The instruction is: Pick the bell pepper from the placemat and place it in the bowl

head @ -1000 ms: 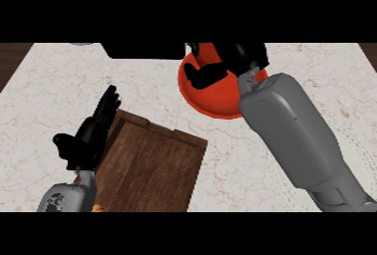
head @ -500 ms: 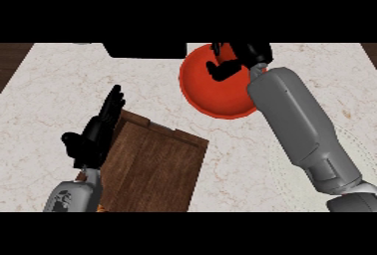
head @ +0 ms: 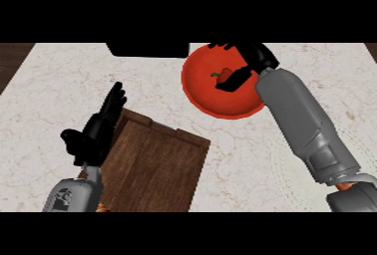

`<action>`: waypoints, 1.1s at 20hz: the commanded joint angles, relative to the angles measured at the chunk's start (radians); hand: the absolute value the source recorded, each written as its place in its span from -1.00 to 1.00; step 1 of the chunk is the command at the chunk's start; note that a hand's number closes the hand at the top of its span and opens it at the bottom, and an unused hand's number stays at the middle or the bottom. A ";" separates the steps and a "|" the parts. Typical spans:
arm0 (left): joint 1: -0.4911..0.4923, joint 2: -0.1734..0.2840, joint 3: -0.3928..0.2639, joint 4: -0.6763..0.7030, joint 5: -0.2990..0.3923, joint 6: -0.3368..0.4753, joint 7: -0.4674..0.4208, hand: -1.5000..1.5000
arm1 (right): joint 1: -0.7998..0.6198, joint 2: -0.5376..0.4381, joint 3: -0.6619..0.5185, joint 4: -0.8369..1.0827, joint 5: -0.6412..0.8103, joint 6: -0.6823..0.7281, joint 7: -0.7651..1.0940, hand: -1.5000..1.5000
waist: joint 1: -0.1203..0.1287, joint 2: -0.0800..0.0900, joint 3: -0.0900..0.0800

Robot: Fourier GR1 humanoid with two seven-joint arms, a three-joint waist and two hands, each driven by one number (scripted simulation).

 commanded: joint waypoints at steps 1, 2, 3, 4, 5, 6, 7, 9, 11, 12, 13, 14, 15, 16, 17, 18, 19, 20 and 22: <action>0.018 -0.003 -0.006 -0.014 -0.001 -0.003 -0.002 0.00 | -0.014 0.028 -0.072 0.049 -0.068 -0.007 -0.119 -1.00 | -0.001 -0.003 0.000; -0.026 0.010 0.023 0.020 0.006 -0.002 0.019 0.00 | -0.013 0.001 -0.088 0.039 -0.086 0.025 -0.149 -1.00 | -0.012 -0.004 0.000; 0.012 -0.013 -0.028 -0.062 -0.016 0.014 0.066 0.00 | 0.014 -0.001 -0.112 0.034 -0.107 -0.009 -0.194 -1.00 | -0.005 -0.006 0.001; 0.038 0.035 0.030 -0.012 0.032 -0.041 -0.013 0.00 | -0.018 0.003 -0.134 0.020 -0.126 -0.014 -0.170 -1.00 | -0.009 -0.006 0.000; 0.042 0.026 0.012 -0.024 0.015 -0.029 0.003 0.00 | -0.049 -0.017 -0.156 0.019 -0.146 0.012 -0.167 -1.00 | -0.010 -0.007 0.000; 0.020 0.009 0.018 0.048 0.002 -0.015 -0.061 0.00 | -0.035 -0.002 -0.165 0.024 -0.153 -0.017 -0.191 -1.00 | -0.016 -0.005 -0.001; 0.020 0.026 0.030 -0.035 0.026 -0.024 0.013 0.00 | -0.022 0.021 -0.176 0.005 -0.166 -0.039 -0.171 -1.00 | -0.017 -0.010 0.000; -0.003 0.027 0.035 0.024 0.008 -0.017 -0.001 0.00 | -0.077 -0.009 -0.228 0.036 -0.210 -0.010 -0.140 -1.00 | -0.016 -0.006 0.000; 0.003 -0.005 0.000 -0.032 -0.008 0.010 0.043 0.00 | -0.061 -0.052 -0.255 0.036 -0.242 0.045 -0.140 -1.00 | -0.019 -0.010 0.000; 0.037 0.022 0.014 -0.045 -0.013 0.002 0.022 0.00 | -0.094 -0.067 -0.264 0.030 -0.258 0.084 -0.083 -1.00 | -0.020 -0.012 0.000; 0.021 -0.002 0.013 0.012 -0.012 0.007 -0.020 0.00 | -0.093 -0.080 -0.260 -0.007 -0.267 0.117 -0.048 -1.00 | -0.031 -0.014 -0.001; 0.038 -0.002 0.010 0.041 -0.010 -0.008 -0.069 0.00 | -0.068 -0.075 -0.277 0.069 -0.271 0.103 -0.129 -1.00 | -0.017 -0.006 -0.001; 0.031 0.023 0.035 -0.004 0.004 -0.011 -0.013 0.00 | -0.039 -0.104 -0.288 0.028 -0.296 0.150 -0.099 -1.00 | -0.027 -0.012 -0.001; 0.039 0.007 0.027 -0.022 -0.002 0.007 -0.009 0.00 | -0.024 -0.136 -0.296 0.026 -0.310 0.201 -0.126 -1.00 | -0.027 -0.012 0.000; 0.075 -0.038 -0.026 0.014 -0.038 0.025 -0.054 0.00 | -0.042 -0.157 -0.303 0.018 -0.327 0.250 -0.076 -1.00 | -0.033 -0.014 -0.001; 0.019 0.004 0.026 0.034 0.006 -0.014 -0.026 0.00 | -0.034 -0.154 -0.333 0.064 -0.350 0.243 -0.116 -1.00 | -0.023 -0.008 0.000; 0.002 0.007 0.022 0.030 0.005 -0.017 0.011 0.00 | -0.007 -0.155 -0.325 0.035 -0.357 0.274 -0.112 -1.00 | -0.031 -0.012 0.000; 0.016 0.025 0.045 0.052 0.003 -0.022 -0.057 0.00 | -0.017 -0.149 -0.315 0.024 -0.356 0.286 -0.100 -1.00 | -0.028 -0.011 -0.001; -0.028 -0.006 0.023 -0.011 -0.003 0.010 0.043 0.00 | -0.010 -0.180 -0.332 0.009 -0.389 0.351 -0.089 -1.00 | -0.031 -0.013 0.000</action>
